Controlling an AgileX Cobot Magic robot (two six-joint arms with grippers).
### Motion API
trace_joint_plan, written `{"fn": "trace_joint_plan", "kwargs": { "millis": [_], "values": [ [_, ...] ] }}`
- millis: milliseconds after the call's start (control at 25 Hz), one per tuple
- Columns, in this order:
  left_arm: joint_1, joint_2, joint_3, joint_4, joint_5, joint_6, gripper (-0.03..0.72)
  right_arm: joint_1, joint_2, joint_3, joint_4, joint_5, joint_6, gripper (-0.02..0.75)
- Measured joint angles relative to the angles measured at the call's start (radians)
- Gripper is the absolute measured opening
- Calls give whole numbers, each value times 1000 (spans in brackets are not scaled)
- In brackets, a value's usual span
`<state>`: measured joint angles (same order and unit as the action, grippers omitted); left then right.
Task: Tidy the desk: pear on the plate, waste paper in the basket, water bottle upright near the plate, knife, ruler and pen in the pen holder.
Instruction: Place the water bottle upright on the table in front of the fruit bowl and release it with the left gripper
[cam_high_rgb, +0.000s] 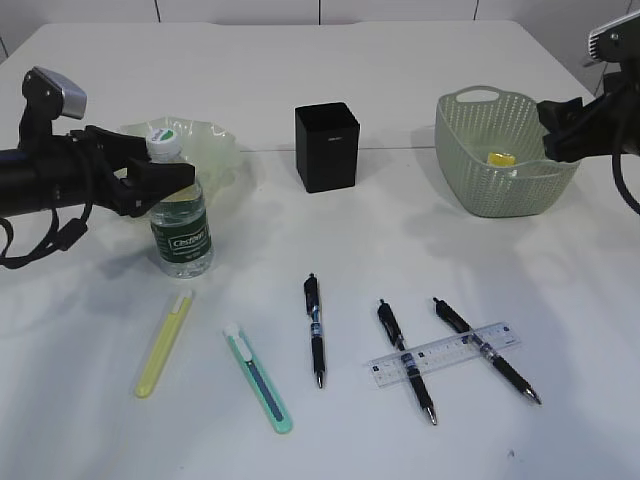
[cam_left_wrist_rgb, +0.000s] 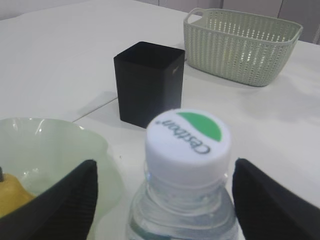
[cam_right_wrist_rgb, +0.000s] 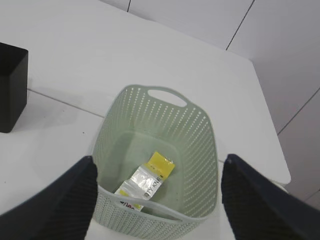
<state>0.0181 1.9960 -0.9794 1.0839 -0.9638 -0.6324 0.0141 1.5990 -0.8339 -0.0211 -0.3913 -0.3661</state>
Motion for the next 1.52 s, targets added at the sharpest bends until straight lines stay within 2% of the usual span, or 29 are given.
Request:
{"fn": "trace_joint_plan", "kwargs": {
  "millis": [640,1120,1520],
  "values": [
    [0,-128,0,4,114,-86,591,0,-110,0,0,132,0,571],
    [0,-175,0,4,164,-170,591,0,-155,0,0,309,0,571],
    [0,-241,0,4,167,-210,591,0,-182,0,4,356,7,571]
  ]
}}
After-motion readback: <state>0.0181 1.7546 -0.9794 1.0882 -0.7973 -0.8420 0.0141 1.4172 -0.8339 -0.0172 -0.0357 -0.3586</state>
